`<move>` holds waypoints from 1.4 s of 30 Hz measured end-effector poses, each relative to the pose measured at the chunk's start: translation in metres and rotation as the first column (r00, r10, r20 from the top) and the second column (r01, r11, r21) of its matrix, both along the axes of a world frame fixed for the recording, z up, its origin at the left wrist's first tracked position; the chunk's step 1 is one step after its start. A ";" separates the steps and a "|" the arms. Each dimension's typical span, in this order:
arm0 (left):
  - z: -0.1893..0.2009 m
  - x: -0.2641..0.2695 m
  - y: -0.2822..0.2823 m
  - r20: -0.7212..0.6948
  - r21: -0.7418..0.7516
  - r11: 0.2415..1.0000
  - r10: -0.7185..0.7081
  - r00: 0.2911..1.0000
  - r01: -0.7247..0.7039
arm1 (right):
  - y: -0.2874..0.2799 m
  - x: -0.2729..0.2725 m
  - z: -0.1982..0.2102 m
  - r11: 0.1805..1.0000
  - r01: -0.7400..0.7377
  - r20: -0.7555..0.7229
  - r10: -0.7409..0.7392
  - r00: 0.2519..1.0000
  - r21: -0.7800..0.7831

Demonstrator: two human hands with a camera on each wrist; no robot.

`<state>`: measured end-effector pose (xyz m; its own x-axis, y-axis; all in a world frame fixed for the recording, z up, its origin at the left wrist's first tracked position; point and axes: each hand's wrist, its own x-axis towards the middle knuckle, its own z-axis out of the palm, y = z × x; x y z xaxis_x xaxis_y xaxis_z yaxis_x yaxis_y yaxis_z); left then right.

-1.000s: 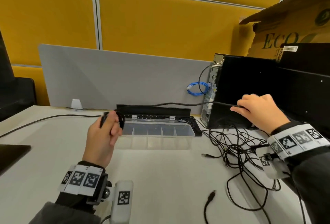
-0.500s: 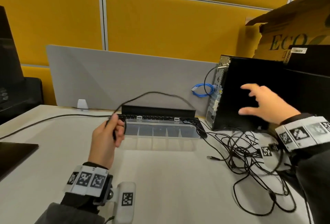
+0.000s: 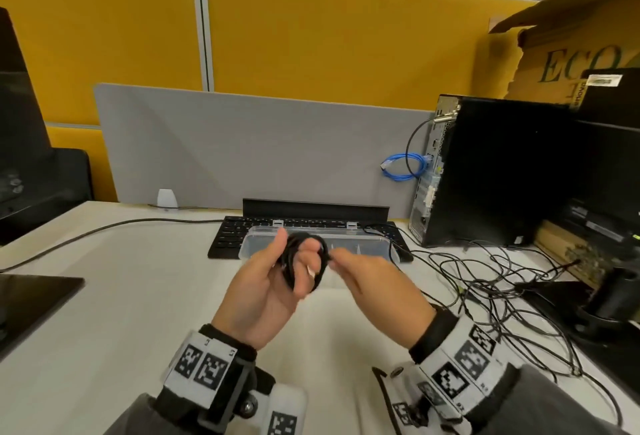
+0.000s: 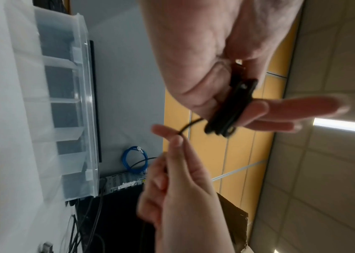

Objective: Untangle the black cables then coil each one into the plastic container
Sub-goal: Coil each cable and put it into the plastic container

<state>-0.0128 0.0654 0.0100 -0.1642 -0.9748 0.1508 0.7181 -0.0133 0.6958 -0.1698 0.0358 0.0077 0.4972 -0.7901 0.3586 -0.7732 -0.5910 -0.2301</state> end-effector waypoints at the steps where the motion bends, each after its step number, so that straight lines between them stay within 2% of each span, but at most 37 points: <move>1: 0.000 0.001 -0.003 -0.038 -0.039 0.998 0.050 0.998 -0.051 | 0.004 0.003 -0.005 0.996 -0.051 -0.059 0.055 0.997 0.068; 3: -0.001 0.007 -0.012 -0.052 -0.104 0.978 0.175 0.983 -0.180 | 0.020 0.008 -0.017 0.972 -0.115 -0.191 0.155 0.969 0.206; 4: -0.004 0.012 -0.017 -0.001 -0.129 0.961 0.246 0.969 -0.244 | 0.028 0.010 -0.020 0.953 -0.128 -0.258 0.201 0.945 0.275; 6: -0.010 0.018 -0.023 0.262 -0.209 0.922 0.373 0.890 -0.325 | 0.039 0.008 -0.019 0.931 -0.145 -0.280 0.246 0.928 0.336; 8: -0.015 0.017 -0.022 0.602 -0.298 0.921 0.386 0.699 -0.252 | 0.036 0.001 -0.008 0.953 -0.148 -0.206 0.206 0.957 0.262; 9: -0.016 0.016 -0.019 0.745 -0.308 0.942 0.326 0.582 -0.132 | 0.032 -0.004 0.000 0.965 -0.151 -0.150 0.185 0.971 0.212; 11: -0.019 0.013 -0.014 0.907 -0.235 0.960 0.159 0.390 0.155 | 0.020 -0.015 0.015 0.976 -0.138 -0.078 0.153 0.985 0.167; 12: -0.020 0.012 -0.012 0.940 -0.202 0.951 0.121 0.319 0.235 | 0.014 -0.022 0.020 0.977 -0.113 -0.088 0.131 0.988 0.183; 13: -0.020 0.014 -0.011 0.956 -0.208 0.948 0.145 0.254 0.242 | 0.010 -0.029 0.025 0.974 -0.080 -0.130 0.109 0.985 0.212; 14: -0.019 0.018 -0.013 0.956 -0.259 0.947 0.223 0.193 0.191 | 0.007 -0.037 0.028 0.968 -0.044 -0.186 0.092 0.978 0.246; 16: -0.017 0.030 -0.018 0.910 -0.407 0.913 0.404 0.090 0.026 | 0.001 -0.056 0.029 0.950 0.021 -0.268 0.067 0.961 0.311; 18: -0.016 0.043 -0.022 0.846 -0.515 0.845 0.528 0.074 -0.146 | -0.002 -0.074 0.026 0.928 0.065 -0.298 0.050 0.953 0.366; 20: -0.017 0.051 -0.027 0.801 -0.547 0.783 0.592 0.085 -0.296 | -0.003 -0.088 0.020 0.892 0.048 -0.249 0.074 0.966 0.450; 22: -0.020 0.054 -0.032 0.798 -0.500 0.764 0.590 0.127 -0.407 | 0.002 -0.097 0.013 0.848 -0.014 -0.154 0.113 0.982 0.529; 24: -0.023 0.056 -0.035 0.807 -0.432 0.765 0.565 0.174 -0.478 | 0.010 -0.102 0.012 0.842 -0.059 -0.056 0.105 0.993 0.536; 26: -0.025 0.060 -0.037 0.818 -0.378 0.764 0.541 0.198 -0.524 | 0.013 -0.104 0.013 0.879 -0.030 0.030 0.018 0.999 0.476; 28: -0.027 0.066 -0.039 0.817 -0.317 0.754 0.525 0.239 -0.575 | 0.004 -0.106 0.013 0.898 0.104 0.160 -0.188 0.969 0.427; 29: -0.028 0.068 -0.040 0.816 -0.287 0.748 0.519 0.257 -0.598 | 0.000 -0.105 0.015 0.873 0.174 0.272 -0.323 0.906 0.456; 30: -0.029 0.069 -0.041 0.818 -0.264 0.744 0.510 0.266 -0.614 | -0.003 -0.104 0.017 0.853 0.164 0.425 -0.402 0.811 0.496; 32: -0.031 0.070 -0.043 0.829 -0.241 0.746 0.491 0.268 -0.621 | -0.009 -0.105 0.024 0.864 -0.008 0.736 -0.424 0.528 0.503; 33: -0.032 0.070 -0.044 0.833 -0.235 0.750 0.483 0.269 -0.618 | -0.011 -0.104 0.030 0.849 -0.067 0.802 -0.465 0.375 0.523; 34: -0.033 0.070 -0.045 0.836 -0.232 0.753 0.478 0.270 -0.616 | -0.011 -0.103 0.035 0.827 -0.092 0.814 -0.515 0.268 0.554; 35: -0.034 0.070 -0.046 0.840 -0.229 0.756 0.472 0.268 -0.614 | -0.014 -0.103 0.035 0.818 -0.062 0.806 -0.546 0.227 0.572; 36: -0.034 0.071 -0.047 0.843 -0.225 0.760 0.466 0.270 -0.610 | -0.019 -0.101 0.034 0.822 0.027 0.789 -0.555 0.263 0.569; 37: -0.034 0.071 -0.047 0.844 -0.220 0.764 0.460 0.275 -0.606 | -0.024 -0.103 0.031 0.841 0.152 0.767 -0.538 0.349 0.520; 39: -0.035 0.071 -0.047 0.843 -0.215 0.776 0.454 0.288 -0.593 | -0.034 -0.111 0.025 0.877 0.361 0.670 -0.477 0.569 0.318; 40: -0.035 0.072 -0.047 0.842 -0.213 0.781 0.452 0.294 -0.587 | -0.039 -0.118 0.023 0.871 0.413 0.628 -0.481 0.611 0.266; 41: -0.035 0.072 -0.046 0.839 -0.212 0.782 0.453 0.301 -0.586 | -0.043 -0.124 0.022 0.863 0.424 0.624 -0.496 0.604 0.275; 42: -0.034 0.073 -0.046 0.834 -0.210 0.778 0.459 0.307 -0.592 | -0.047 -0.132 0.022 0.858 0.385 0.664 -0.510 0.547 0.341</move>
